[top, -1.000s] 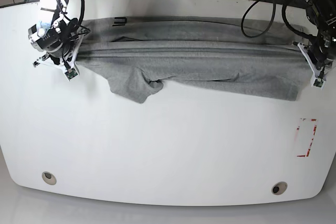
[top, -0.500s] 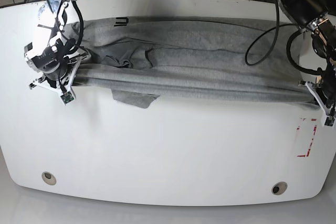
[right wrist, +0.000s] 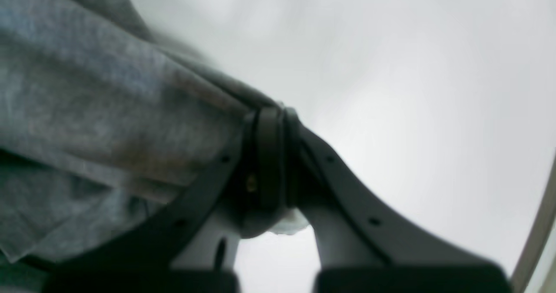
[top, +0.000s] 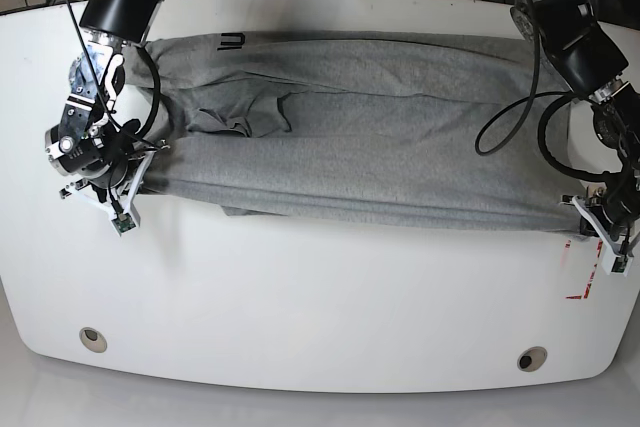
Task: Fold the T-shirt properly
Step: 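Open the left gripper and move it along the shirt side to regrasp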
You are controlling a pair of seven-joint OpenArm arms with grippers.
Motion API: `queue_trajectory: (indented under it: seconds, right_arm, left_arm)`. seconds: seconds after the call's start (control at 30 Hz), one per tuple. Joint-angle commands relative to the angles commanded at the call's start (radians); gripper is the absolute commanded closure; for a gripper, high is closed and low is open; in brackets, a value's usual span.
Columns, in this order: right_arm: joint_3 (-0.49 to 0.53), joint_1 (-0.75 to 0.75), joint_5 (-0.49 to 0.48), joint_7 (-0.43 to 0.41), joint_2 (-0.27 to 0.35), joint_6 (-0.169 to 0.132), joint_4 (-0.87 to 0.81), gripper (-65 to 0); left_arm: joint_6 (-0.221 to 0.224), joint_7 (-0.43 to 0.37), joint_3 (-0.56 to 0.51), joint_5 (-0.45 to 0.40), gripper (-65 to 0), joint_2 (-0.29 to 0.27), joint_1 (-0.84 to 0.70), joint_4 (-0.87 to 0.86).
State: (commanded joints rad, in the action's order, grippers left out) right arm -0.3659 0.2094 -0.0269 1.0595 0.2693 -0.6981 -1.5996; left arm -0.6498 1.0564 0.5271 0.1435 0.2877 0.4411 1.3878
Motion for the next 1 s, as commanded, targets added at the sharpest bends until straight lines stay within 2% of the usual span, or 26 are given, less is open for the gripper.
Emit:
queue_trajectory:
  seconds: [0.13,0.17,0.33,0.5,0.6,0.67,0.77,0.83,0.9,1.0]
  right_arm:
    - [0.000,0.008,0.000,-0.041,0.000,0.000,0.052,0.0]
    - [0.000,0.017,0.000,-0.061,0.000,0.000,0.069,0.0]
    - [0.000,0.026,0.000,-0.103,0.000,0.000,0.129,0.0]
    - [0.000,0.026,0.000,-0.127,0.002,0.000,0.157,0.0]
    - [0.000,0.026,0.000,-0.132,0.002,0.000,0.158,0.0]
    - [0.000,0.025,0.000,-0.132,0.002,0.000,0.160,0.0]
    - [0.000,0.021,0.000,-0.132,0.002,0.000,0.160,0.0]
    - [0.000,0.021,0.000,-0.132,0.002,0.000,0.158,0.0]
    - [0.000,0.021,-0.002,-0.132,0.002,0.000,0.158,0.0]
    - [0.000,0.020,-0.003,-0.132,0.002,0.000,0.158,0.0]
  left_arm:
    - [0.023,-0.103,-0.014,0.000,-4.3,0.003,0.000,-0.100]
    - [0.025,-0.147,-0.020,0.000,-4.3,0.005,0.002,-0.143]
    - [0.025,-0.264,-0.025,0.000,-4.3,0.005,0.009,-0.244]
    - [0.026,-0.359,-0.025,-0.002,-4.4,0.006,0.046,-0.351]
    - [0.026,-0.408,-0.025,-0.002,-5.4,0.026,0.071,-0.414]
    - [0.026,-0.433,-0.029,-0.002,-9.2,0.035,0.091,-0.453]
    - [0.037,-0.468,-0.032,0.000,-21.1,0.052,0.130,-0.512]
    - [0.068,-0.485,-0.032,0.000,-28.6,0.064,0.150,-0.539]
    - [0.127,-0.499,-0.038,0.000,-36.4,0.080,0.164,-0.557]
    - [0.198,-0.519,-0.038,0.002,-41.7,0.092,0.173,-0.572]
